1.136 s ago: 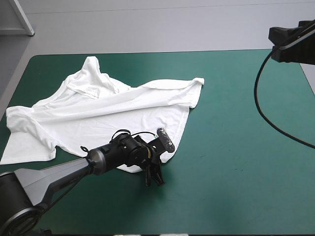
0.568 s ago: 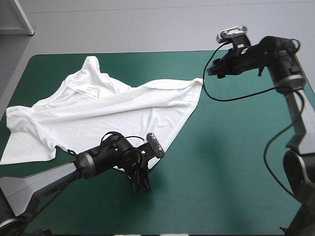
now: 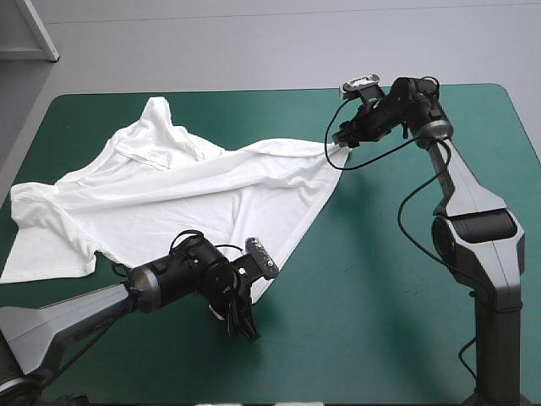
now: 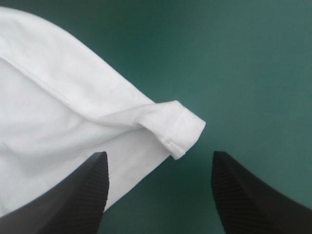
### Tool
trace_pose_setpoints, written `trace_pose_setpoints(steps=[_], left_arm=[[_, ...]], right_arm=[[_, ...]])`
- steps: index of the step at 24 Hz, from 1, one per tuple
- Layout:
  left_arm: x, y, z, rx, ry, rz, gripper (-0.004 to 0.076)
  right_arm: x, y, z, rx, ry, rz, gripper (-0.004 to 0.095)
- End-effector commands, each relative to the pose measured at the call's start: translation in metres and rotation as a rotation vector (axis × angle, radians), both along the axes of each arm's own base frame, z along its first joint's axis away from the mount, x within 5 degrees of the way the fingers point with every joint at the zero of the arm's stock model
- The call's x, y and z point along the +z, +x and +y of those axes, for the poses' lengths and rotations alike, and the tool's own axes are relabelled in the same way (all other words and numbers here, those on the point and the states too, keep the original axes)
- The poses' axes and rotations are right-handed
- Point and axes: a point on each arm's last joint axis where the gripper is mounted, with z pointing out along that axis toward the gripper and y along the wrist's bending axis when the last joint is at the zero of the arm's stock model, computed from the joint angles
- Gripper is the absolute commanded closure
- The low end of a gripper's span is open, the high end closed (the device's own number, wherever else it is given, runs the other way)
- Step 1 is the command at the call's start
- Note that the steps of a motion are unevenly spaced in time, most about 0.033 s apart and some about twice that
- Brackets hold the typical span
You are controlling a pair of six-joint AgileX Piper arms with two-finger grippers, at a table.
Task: Fold the cloth
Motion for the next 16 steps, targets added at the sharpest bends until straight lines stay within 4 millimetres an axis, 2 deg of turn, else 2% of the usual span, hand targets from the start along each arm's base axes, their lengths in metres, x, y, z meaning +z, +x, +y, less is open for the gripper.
trace_pose_setpoints(steps=[1, 8, 14, 16], left_arm=[[0.010, -0.004, -0.001, 0.028, -0.058, 0.017, 0.0705], [0.010, -0.003, -0.002, 0.029, -0.069, 0.006, 0.0705], [0.010, -0.003, -0.003, 0.035, -0.076, 0.005, 0.0705], [0.010, -0.003, -0.003, 0.048, -0.080, 0.010, 0.0705]], right_arm=[[0.032, -0.005, -0.002, 0.009, 0.015, -0.093, 0.0332], [0.004, 0.009, 0.000, 0.011, 0.004, -0.083, 0.0332], [0.008, 0.012, 0.014, 0.034, 0.003, -0.166, 0.0355], [-0.002, 0.013, 0.018, 0.048, -0.027, -0.149, 0.0405]])
